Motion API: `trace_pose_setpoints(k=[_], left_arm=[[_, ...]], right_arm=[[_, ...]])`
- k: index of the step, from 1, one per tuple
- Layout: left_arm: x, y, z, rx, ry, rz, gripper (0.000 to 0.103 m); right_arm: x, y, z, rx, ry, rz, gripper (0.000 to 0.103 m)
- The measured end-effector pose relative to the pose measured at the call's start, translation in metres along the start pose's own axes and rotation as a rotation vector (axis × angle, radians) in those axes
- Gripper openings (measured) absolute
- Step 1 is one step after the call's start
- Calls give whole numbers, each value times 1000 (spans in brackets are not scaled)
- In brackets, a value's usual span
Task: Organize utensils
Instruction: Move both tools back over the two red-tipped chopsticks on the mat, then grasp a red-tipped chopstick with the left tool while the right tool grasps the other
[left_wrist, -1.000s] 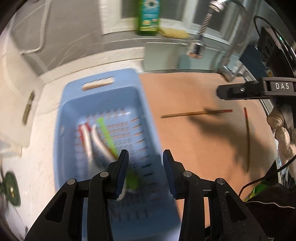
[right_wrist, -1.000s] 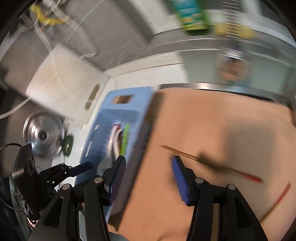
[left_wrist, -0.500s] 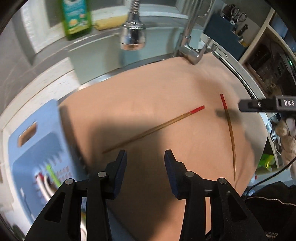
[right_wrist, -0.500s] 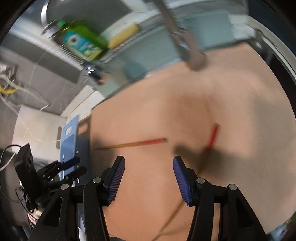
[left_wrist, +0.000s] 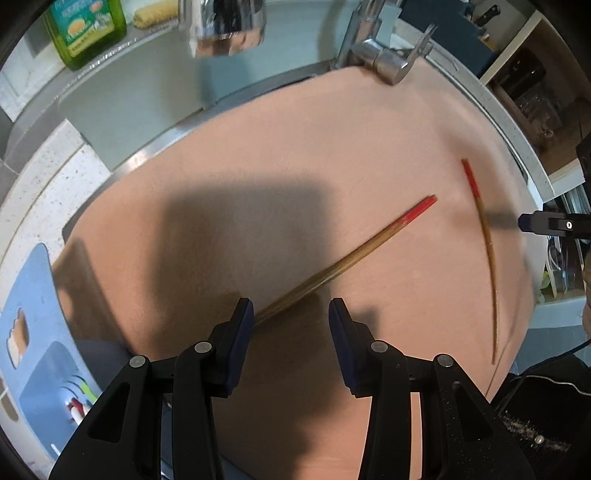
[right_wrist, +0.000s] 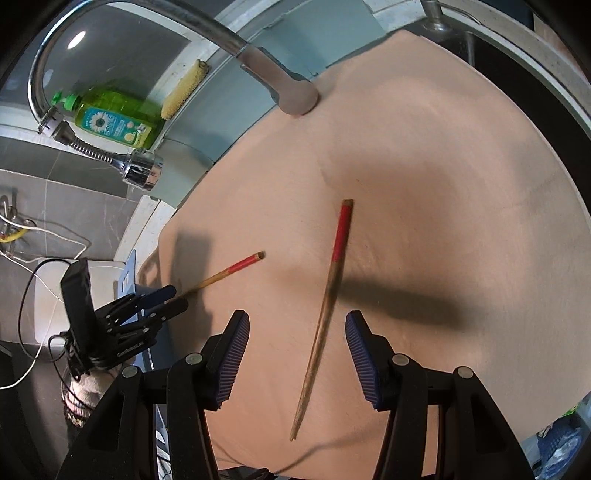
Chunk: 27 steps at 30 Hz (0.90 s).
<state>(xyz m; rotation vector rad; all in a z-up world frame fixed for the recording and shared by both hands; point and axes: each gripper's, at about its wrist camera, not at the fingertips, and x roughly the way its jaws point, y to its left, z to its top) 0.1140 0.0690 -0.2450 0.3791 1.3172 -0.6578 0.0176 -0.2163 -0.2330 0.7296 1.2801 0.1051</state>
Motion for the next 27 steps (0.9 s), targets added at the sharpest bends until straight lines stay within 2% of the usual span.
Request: trace_pose_setpoints(k=[6,18,23,25,27], left_arm=[[5,1,-7,17,33,-22,41],[5,-27,-25,34,13,-73,41],[7,-45,-26,30,3,-140,41],[8,-53,-25,44,-1,-140,41],[7,-59,-23,48,-17,-104,41]], right_arm=[[7,-3,-1,14,18,-6,50],[19,6,2,-15,37,-15,50],[31,12,2,-40,57,-45,50],[36,13,3,-48,60,-65,50],[40,12,3,-52,60,-84,50]])
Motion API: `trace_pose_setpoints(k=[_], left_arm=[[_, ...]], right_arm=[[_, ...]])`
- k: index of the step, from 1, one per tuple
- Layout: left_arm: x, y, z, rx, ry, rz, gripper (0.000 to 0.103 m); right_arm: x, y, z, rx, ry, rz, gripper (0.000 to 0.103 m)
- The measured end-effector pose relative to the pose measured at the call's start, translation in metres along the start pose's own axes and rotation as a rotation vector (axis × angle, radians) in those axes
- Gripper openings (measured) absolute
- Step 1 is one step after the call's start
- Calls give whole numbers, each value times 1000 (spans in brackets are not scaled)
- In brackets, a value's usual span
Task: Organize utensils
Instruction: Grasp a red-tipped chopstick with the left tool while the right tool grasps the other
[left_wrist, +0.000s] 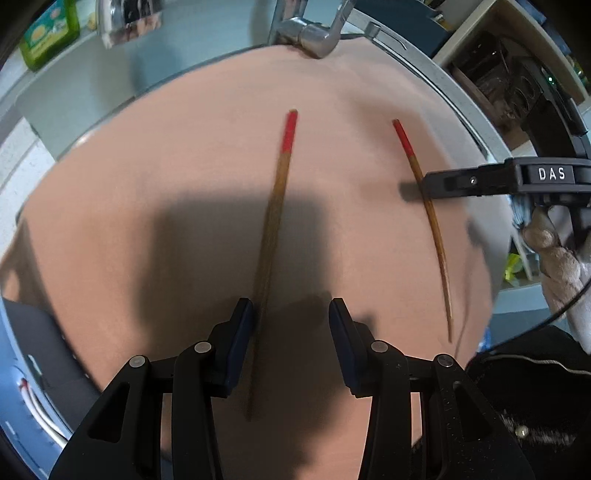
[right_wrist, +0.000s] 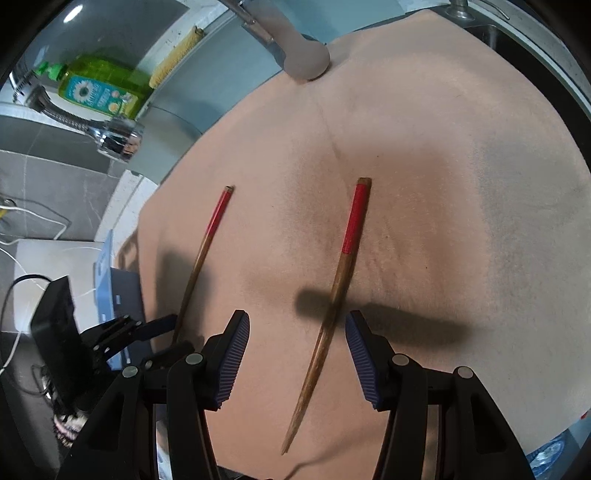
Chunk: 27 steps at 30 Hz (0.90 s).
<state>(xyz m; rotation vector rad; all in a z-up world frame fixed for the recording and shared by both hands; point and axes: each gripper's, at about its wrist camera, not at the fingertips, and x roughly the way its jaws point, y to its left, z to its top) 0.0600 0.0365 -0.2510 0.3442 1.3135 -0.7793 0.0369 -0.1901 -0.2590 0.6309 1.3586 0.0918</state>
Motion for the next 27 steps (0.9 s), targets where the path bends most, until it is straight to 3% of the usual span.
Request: trace_pose_setpoints(k=[7,14,23,27], left_arm=[[2,2,20,-29,-43,69,41],[20,-14,25,31,-29,144,41],[19,-16,27,-13,-50,126,33],[21,-28,22,7,-63,155,31]], right_arm=[[7,5,4,-16,-14,-59,50],[11,9,6,-17,-28,-97,49],[11,15,2,-59,-34,-158,38],[12,20,-3,-101,-49,-199,33]])
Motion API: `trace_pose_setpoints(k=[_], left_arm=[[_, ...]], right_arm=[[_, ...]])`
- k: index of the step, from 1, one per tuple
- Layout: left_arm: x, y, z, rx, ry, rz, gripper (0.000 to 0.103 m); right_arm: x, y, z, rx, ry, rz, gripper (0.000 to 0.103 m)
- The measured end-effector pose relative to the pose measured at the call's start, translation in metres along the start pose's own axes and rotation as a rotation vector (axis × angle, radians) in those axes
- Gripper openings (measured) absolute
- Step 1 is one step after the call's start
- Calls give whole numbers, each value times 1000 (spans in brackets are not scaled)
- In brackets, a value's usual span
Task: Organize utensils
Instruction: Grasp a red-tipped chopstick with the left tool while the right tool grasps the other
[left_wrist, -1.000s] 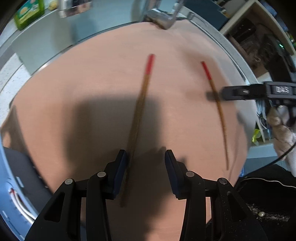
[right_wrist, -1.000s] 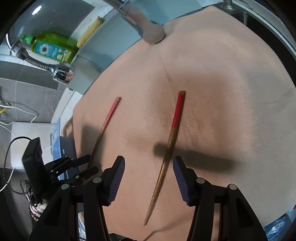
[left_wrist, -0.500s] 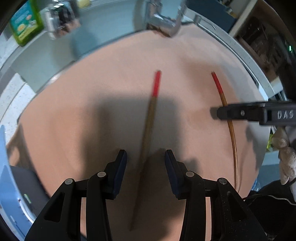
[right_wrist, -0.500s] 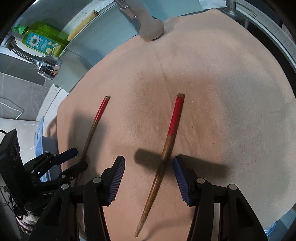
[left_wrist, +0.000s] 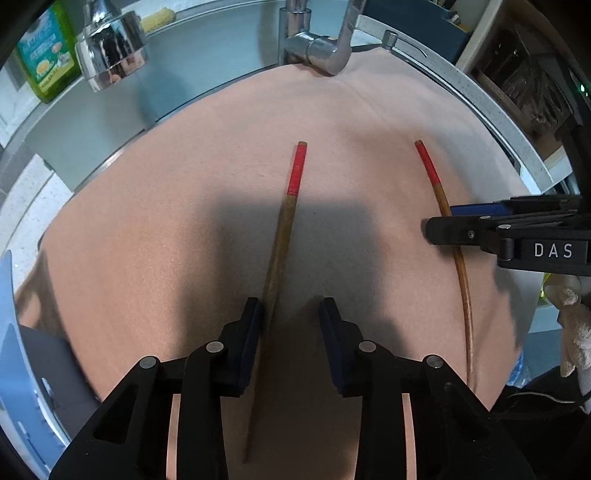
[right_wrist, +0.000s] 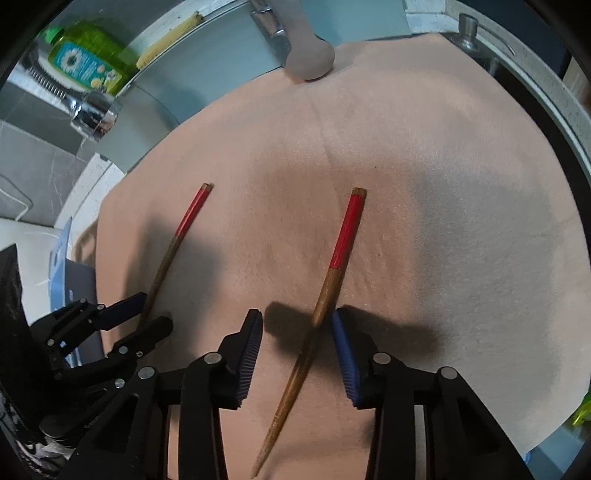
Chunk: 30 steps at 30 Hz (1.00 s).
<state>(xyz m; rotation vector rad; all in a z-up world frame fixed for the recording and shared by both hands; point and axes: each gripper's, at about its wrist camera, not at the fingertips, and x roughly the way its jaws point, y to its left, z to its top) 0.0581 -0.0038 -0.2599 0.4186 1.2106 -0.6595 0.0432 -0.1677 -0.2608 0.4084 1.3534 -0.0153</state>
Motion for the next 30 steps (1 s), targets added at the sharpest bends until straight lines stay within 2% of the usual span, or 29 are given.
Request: trace_pose_setpoints(k=[7,15,21,24,30], left_arm=[[-5,2,-13,16,-15,9,29],[-5,-1,-11,11,-16,9,27],[-6,1,-10,-8,-16,-9,23],[-6,5,-10,-31,-15,-30,15],[-7,15,-11,-114,-11,-104,8]], right_arm=[[0,9,-7,-66,-40,-70,24],[-1,6,-8,-77,-54,-77,16],[-4,-1,-7,-53,-46,-52,13],[-5,-8,-6,-25,-38,-24,12],[-5,-28,-3,100,-5,81,7]])
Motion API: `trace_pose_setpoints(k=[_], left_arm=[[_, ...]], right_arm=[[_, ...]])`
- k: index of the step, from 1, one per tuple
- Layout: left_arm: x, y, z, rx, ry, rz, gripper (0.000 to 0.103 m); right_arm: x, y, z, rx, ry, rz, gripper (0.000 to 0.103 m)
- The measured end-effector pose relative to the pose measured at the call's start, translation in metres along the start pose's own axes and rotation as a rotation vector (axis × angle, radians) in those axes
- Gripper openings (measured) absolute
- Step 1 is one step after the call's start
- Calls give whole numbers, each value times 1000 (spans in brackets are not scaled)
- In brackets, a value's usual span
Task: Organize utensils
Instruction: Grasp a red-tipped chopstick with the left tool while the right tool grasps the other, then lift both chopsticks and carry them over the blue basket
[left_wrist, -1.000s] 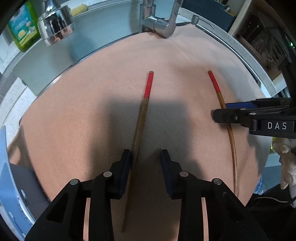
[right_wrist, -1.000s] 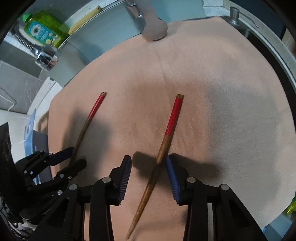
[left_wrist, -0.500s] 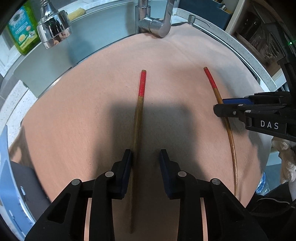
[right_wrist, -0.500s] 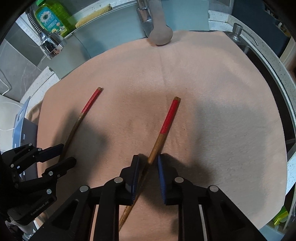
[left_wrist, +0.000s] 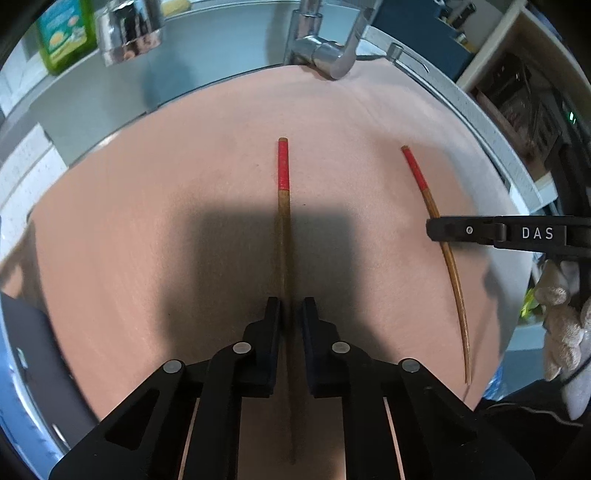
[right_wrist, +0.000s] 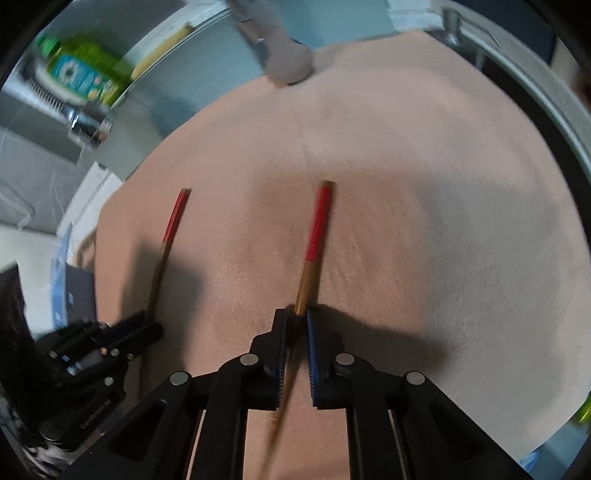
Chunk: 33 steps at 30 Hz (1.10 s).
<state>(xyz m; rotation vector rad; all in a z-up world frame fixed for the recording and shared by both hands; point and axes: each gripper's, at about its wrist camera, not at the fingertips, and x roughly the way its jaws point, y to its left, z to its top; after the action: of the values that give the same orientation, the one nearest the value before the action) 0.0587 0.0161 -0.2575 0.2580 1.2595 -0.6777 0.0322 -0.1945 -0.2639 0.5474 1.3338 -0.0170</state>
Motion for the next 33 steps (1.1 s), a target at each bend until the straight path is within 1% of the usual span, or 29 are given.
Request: trace_pose_setpoints(k=[2,4,9,11,17,19,22,25,30,31,33], left_arm=[[0,2,0,-30,1,-31,7],[0,1,1,-39,-1,-34,6],[-1,-3,4,-97,-20,-94,5],[-3,-6,5,-100,-27,-104,5],[-9,-10,6,-101,-40,-100,5],[-11,-10,6,-109,-47,-102,5],[-11,-12,6,-99,-46,-86,5],[-23,-13,7,-104,-80,-92,5],[-45,-6,4,-124,-134,-93,5],[-47,-4,3,-129,-140,-86,5],[-43,-1,0,-136,-123,-79,5]], right_arm=[[0,-9,0,46,11,39,6],[-1,-12,-1,68,15,62,6],[-2,-21,-3,127,28,126,6],[-2,-23,-2,151,27,152,6],[-12,-20,3,142,-14,170,6],[-14,-18,6,138,-23,178,6],[-14,-11,8,120,-22,174,6],[-15,-8,9,125,-21,193,6],[-24,3,10,99,-32,216,6],[-26,6,10,90,-35,220,6],[-29,13,11,68,-39,218,6]])
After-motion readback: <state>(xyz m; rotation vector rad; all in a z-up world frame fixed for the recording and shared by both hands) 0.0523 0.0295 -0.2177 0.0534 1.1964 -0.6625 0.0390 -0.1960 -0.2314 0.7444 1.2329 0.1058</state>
